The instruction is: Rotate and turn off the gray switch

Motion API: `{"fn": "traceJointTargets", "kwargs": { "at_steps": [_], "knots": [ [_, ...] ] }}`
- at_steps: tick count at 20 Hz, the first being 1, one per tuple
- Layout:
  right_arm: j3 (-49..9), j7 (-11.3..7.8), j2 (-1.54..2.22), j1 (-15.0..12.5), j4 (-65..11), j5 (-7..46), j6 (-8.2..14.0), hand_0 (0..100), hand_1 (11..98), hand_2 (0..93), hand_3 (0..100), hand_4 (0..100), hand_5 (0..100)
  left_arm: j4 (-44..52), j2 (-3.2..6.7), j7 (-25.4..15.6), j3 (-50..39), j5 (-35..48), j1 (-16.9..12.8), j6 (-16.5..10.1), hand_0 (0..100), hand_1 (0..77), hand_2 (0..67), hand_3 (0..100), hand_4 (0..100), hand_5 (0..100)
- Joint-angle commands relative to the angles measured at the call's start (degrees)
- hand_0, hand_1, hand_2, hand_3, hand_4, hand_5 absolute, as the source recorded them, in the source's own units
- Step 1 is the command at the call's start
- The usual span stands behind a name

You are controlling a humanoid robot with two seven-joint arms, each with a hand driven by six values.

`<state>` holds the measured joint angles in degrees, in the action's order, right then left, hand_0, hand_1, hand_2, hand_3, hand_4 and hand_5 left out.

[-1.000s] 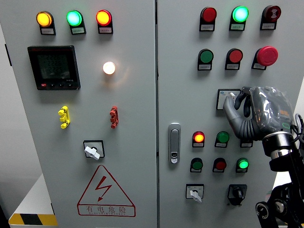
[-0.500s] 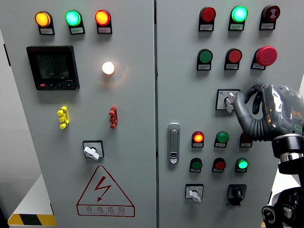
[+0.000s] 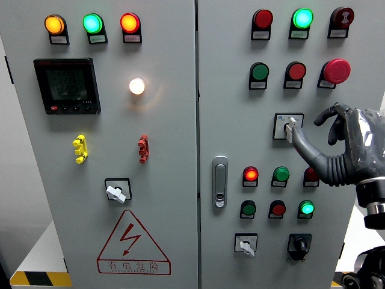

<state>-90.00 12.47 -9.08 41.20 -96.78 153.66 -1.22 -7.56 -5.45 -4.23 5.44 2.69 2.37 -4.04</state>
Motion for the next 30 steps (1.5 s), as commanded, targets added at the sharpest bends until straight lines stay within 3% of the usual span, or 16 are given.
{"fn": "traceJointTargets", "kwargs": {
  "at_steps": [1, 2, 5, 8, 11, 14, 17, 25, 30],
  "knots": [
    [0.0, -0.34, 0.2, -1.38, -1.56, -0.11, -0.01, 0, 35.8, 44.9, 71, 63, 100, 0.0, 0.0, 0.01, 0.01, 0.03, 0.0, 0.0, 88, 0.0, 13.4, 19, 8, 11],
    [0.0, -0.34, 0.2, -1.64, -2.18, -0.02, -0.01, 0, 36.1, 40.6, 64, 55, 91, 0.0, 0.0, 0.01, 0.01, 0.03, 0.0, 0.0, 88, 0.0, 13.4, 19, 8, 11],
    [0.0, -0.43, 0.29, -2.26, -3.15, -0.11, -0.09, 0, 37.1, 36.2, 56, 45, 78, 0.0, 0.0, 0.01, 0.01, 0.03, 0.0, 0.0, 88, 0.0, 13.4, 19, 8, 11],
    [0.09, -0.52, 0.38, -3.93, -4.81, -0.11, -0.18, 0, 37.3, 33.2, 50, 36, 58, 0.0, 0.0, 0.01, 0.01, -0.05, 0.0, 0.0, 88, 0.0, 13.3, 19, 8, 11],
    [0.09, -0.69, 0.64, -5.16, -6.92, -0.11, -0.44, 0, 37.0, 31.8, 45, 29, 46, 0.0, 0.0, 0.01, 0.01, 0.03, 0.0, 0.0, 88, 0.0, 13.4, 19, 8, 11],
    [0.09, -3.24, 0.55, -7.17, -9.12, -0.11, -0.45, 0, 36.9, 29.0, 40, 24, 37, 0.0, 0.0, 0.01, 0.01, 0.03, 0.0, 0.0, 88, 0.0, 13.4, 19, 8, 11],
    [0.0, -5.0, 0.55, -9.02, -11.93, 0.15, -0.01, 0, 36.9, 26.2, 37, 21, 34, 0.0, 0.0, 0.01, 0.01, 0.03, 0.0, 0.0, 88, 0.0, 13.4, 19, 8, 11],
    [1.14, -5.88, 0.11, -13.07, -17.3, 1.38, 0.08, 0, 37.8, 17.9, 25, 12, 28, 0.0, 0.0, 0.01, 0.01, 0.03, 0.0, 0.0, 89, 0.0, 13.3, 19, 8, 11],
    [2.46, -5.79, 0.11, -13.33, -17.48, 3.41, 2.19, 0, 38.5, 15.3, 21, 10, 20, 0.0, 0.0, 0.01, -0.08, -0.05, 0.0, 0.0, 88, 0.0, 13.4, 19, 8, 11]
  ]
}}
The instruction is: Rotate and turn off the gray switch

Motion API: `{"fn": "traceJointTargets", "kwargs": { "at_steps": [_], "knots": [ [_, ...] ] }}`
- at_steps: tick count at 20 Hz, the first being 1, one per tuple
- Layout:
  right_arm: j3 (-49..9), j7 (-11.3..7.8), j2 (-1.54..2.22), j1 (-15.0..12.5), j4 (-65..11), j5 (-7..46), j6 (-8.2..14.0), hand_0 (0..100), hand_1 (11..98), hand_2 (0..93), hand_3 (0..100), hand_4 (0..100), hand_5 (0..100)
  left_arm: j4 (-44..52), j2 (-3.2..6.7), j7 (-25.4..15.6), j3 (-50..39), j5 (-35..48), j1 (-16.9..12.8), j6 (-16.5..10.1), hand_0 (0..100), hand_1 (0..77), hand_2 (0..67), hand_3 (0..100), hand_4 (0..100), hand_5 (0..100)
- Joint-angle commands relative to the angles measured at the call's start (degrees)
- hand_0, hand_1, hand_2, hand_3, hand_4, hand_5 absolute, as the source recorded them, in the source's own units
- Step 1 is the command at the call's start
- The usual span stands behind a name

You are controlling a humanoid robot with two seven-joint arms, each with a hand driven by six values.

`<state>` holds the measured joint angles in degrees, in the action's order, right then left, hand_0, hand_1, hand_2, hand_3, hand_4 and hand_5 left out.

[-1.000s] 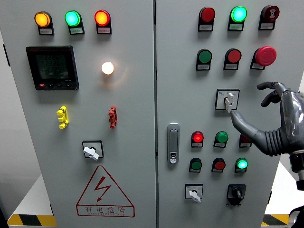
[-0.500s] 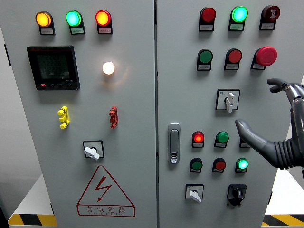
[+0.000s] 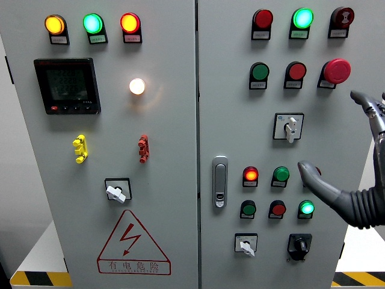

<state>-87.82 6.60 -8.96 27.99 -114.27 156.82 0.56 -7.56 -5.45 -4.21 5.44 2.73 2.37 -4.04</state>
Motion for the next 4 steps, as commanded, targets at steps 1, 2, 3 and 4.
{"fn": "traceJointTargets", "kwargs": {
  "at_steps": [1, 2, 3, 4],
  "knots": [
    [0.45, 0.08, 0.0, -0.3, -0.08, 0.41, 0.5, 0, 38.3, 15.4, 21, 10, 17, 0.0, 0.0, -0.01, 0.01, 0.0, 0.0, 0.0, 88, 0.0, 13.4, 19, 8, 11],
    [0.63, 0.08, 0.0, -0.47, -0.08, 0.42, 0.5, 0, 38.3, 15.5, 21, 10, 16, 0.0, 0.0, -0.01, 0.01, -0.09, 0.0, 0.0, 88, 0.0, 13.4, 19, 8, 11],
    [0.63, 0.08, 0.0, -0.48, -0.08, 0.5, 0.5, 0, 38.2, 15.5, 21, 10, 13, 0.0, 0.0, -0.01, 0.01, 0.0, 0.0, 0.0, 89, 0.0, 13.4, 19, 8, 11],
    [0.63, 0.17, 0.0, -0.48, -0.08, 0.5, 0.76, 0, 38.1, 15.5, 19, 10, 12, 0.0, 0.0, -0.01, 0.01, 0.0, 0.0, 0.0, 89, 0.0, 13.4, 19, 8, 11]
  ]
}}
